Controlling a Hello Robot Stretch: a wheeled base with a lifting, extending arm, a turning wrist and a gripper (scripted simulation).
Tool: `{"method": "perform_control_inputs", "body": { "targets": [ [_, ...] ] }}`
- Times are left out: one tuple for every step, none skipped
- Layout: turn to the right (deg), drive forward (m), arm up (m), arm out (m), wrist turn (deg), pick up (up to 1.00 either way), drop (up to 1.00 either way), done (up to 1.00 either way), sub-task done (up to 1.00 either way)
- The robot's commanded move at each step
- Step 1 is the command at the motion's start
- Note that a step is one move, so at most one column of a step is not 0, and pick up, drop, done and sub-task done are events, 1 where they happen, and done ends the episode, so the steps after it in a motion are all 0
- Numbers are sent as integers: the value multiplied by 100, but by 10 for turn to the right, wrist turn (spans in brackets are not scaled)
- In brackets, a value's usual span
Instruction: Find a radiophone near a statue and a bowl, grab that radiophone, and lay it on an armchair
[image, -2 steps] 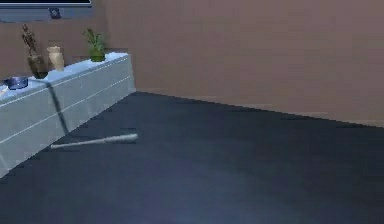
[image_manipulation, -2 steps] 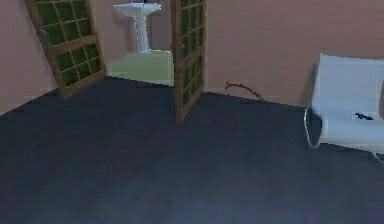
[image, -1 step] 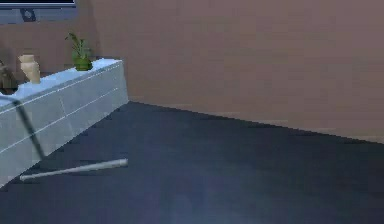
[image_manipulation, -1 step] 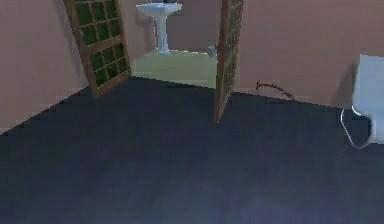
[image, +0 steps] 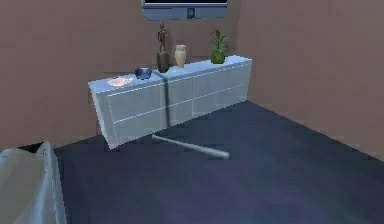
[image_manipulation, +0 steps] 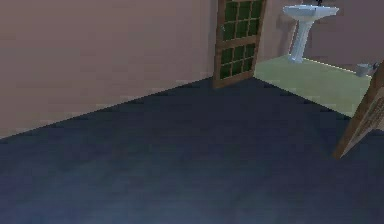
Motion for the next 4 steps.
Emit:
{"method": "perform_control_inputs", "body": {
  "targets": [
    [0, 60, 0, 0, 0, 0, 0, 0, 0],
    [-330, 0, 0, 0, 0, 0, 0, 0, 0],
    [0, 70, 0, 0, 0, 0, 0, 0, 0],
    [-60, 0, 0, 0, 0, 0, 0, 0, 0]
  ]
}}
